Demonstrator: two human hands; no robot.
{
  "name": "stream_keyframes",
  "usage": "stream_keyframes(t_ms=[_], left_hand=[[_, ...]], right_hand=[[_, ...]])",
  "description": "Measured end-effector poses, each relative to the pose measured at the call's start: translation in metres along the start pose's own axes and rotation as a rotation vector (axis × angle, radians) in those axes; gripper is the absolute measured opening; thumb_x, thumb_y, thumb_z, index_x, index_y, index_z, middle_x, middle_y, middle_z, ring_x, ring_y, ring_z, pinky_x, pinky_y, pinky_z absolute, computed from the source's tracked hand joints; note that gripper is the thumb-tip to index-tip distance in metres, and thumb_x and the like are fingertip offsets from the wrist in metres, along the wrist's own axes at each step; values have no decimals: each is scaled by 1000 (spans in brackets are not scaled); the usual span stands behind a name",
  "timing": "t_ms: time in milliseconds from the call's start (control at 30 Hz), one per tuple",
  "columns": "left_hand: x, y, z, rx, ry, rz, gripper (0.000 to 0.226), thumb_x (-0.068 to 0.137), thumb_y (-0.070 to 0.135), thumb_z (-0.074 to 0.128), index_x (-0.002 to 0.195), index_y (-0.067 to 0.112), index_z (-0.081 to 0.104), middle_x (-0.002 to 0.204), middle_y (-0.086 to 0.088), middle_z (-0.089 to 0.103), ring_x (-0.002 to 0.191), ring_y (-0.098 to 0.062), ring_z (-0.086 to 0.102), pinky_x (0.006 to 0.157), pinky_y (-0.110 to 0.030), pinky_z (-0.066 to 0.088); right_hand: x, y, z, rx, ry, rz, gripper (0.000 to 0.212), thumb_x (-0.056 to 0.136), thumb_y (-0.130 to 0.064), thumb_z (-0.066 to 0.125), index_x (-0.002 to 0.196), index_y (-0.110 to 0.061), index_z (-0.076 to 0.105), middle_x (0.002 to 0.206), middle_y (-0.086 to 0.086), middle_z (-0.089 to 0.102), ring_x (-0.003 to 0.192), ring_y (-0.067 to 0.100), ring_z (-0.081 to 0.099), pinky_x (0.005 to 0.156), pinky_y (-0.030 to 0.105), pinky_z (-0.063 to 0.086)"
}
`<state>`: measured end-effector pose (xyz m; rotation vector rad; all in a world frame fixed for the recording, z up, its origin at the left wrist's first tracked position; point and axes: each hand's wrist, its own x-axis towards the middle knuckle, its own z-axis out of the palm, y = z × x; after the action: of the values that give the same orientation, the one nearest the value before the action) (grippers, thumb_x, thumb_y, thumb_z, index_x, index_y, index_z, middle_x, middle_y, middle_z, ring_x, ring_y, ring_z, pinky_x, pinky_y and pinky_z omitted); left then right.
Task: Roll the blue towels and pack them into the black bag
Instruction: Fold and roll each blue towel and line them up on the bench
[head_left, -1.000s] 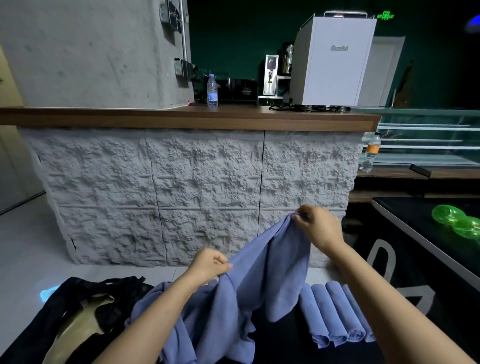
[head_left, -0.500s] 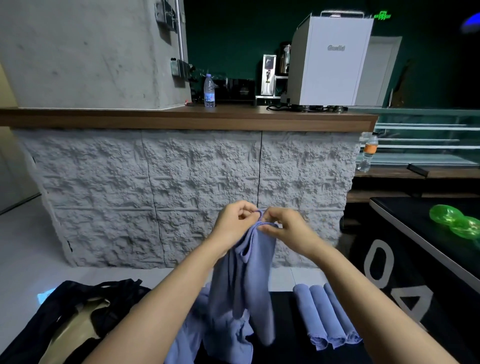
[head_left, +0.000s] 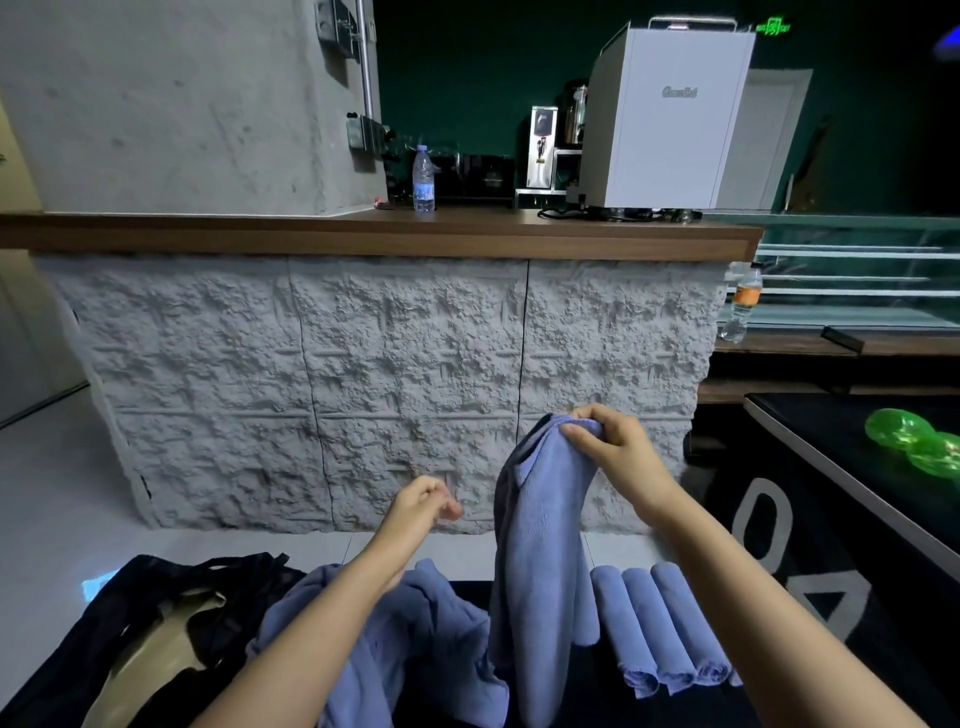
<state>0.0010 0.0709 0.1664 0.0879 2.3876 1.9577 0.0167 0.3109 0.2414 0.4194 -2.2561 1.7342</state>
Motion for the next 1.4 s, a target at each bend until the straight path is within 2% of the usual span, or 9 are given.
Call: stream_keyframes(t_ms=[200,367,533,733,867,967,1133,1300,1400], left_hand=[[1,1,24,44,-245,119,46,86,18,67,125,31,48,122,13,54,106,-5,55,93,-24,46],[9,-8,31,130,-150,151,20,82,-5,63,67,8,62,63,6,58,62,-6,47,65,-30,40],[1,-11,7,-88,-22,65,11,83,14,69,86,3,72,79,0,69,72,-3,60,69,-17,46],[1,5,-8,-284,-4,78,14,89,23,62,84,11,64,83,-8,61,82,-16,51,80,-33,37],[4,28,-2,-186,5,125,11,88,20,64,82,10,66,72,3,66,73,-9,56,74,-24,43],[6,39,2,-146,-17,92,12,88,21,64,86,11,69,79,0,69,81,-13,59,80,-30,46],[2,53,4,-197,-139,13,10,90,14,61,90,11,70,89,-8,71,83,-17,62,76,-28,48],[-2,58,-4,-51,-176,57,8,86,18,65,92,17,71,96,0,73,96,-12,64,91,-28,47],[-8,65,-6,-1,-252,85,14,87,20,66,99,13,70,100,1,73,97,-6,65,82,-17,48]], right_hand=[[-6,4,0,92,-250,-25,3,88,-11,59,86,-11,60,81,5,57,79,17,50,72,30,39],[-7,3,-5,114,-249,-18,3,89,-11,58,87,-9,60,80,1,57,76,13,50,69,23,41],[-6,18,-18,33,24,63,17,92,-3,55,78,-12,57,71,0,52,64,2,46,61,22,35],[-12,37,-15,-588,177,28,17,81,-15,71,75,-22,57,58,-5,53,53,4,44,55,15,34],[-17,23,2,-360,-24,-14,18,85,-10,67,95,-23,58,43,-7,35,42,7,28,45,21,24],[-20,-1,15,-90,-117,98,6,90,-9,62,85,-11,61,42,-8,44,38,6,35,42,19,30],[-20,-23,27,180,-424,179,19,90,3,56,108,-4,57,86,9,70,79,8,67,69,17,48],[-12,-19,40,-132,-258,13,5,87,-9,66,83,-9,69,66,-5,65,60,3,58,56,18,43],[-7,-15,45,-327,-220,-94,15,81,-23,73,69,-27,65,93,-8,55,87,-2,50,79,12,34]])
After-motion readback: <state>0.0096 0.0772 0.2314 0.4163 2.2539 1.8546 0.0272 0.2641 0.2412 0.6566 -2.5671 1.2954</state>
